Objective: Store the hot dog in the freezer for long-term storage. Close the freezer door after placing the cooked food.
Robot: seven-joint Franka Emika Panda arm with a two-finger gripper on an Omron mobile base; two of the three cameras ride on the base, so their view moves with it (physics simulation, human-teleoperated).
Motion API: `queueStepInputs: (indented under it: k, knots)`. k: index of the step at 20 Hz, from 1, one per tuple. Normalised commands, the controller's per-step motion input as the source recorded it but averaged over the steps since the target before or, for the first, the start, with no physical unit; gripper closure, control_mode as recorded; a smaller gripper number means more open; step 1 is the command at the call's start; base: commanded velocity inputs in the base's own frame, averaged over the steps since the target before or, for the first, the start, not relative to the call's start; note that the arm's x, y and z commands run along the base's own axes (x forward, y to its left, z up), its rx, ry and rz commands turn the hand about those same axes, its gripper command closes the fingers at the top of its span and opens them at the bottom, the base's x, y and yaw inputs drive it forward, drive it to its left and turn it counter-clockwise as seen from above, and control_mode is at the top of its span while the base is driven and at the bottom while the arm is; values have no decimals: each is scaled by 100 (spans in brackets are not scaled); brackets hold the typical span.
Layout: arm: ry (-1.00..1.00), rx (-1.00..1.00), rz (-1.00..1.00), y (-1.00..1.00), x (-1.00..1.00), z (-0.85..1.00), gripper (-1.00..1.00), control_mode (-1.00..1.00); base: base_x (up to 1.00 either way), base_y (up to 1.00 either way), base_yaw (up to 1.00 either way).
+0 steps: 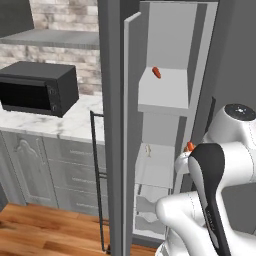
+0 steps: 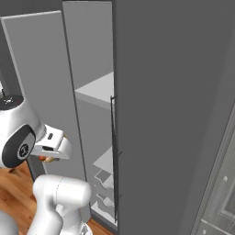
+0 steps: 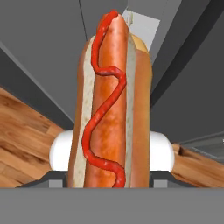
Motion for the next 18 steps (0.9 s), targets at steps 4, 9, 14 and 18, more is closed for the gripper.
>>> queueStepInputs:
  k: [4,9,14,18]
  knots:
    - [-5,0,0,-1,0,0,100,-100,0,0,0]
    - [-33,0,0,-2,0,1,100,-100,0,0,0]
    - [-14,0,-29,-4,42,14,100,-100,0,0,0]
    - [-7,2,-33,0,60,20,100,-100,0,0,0]
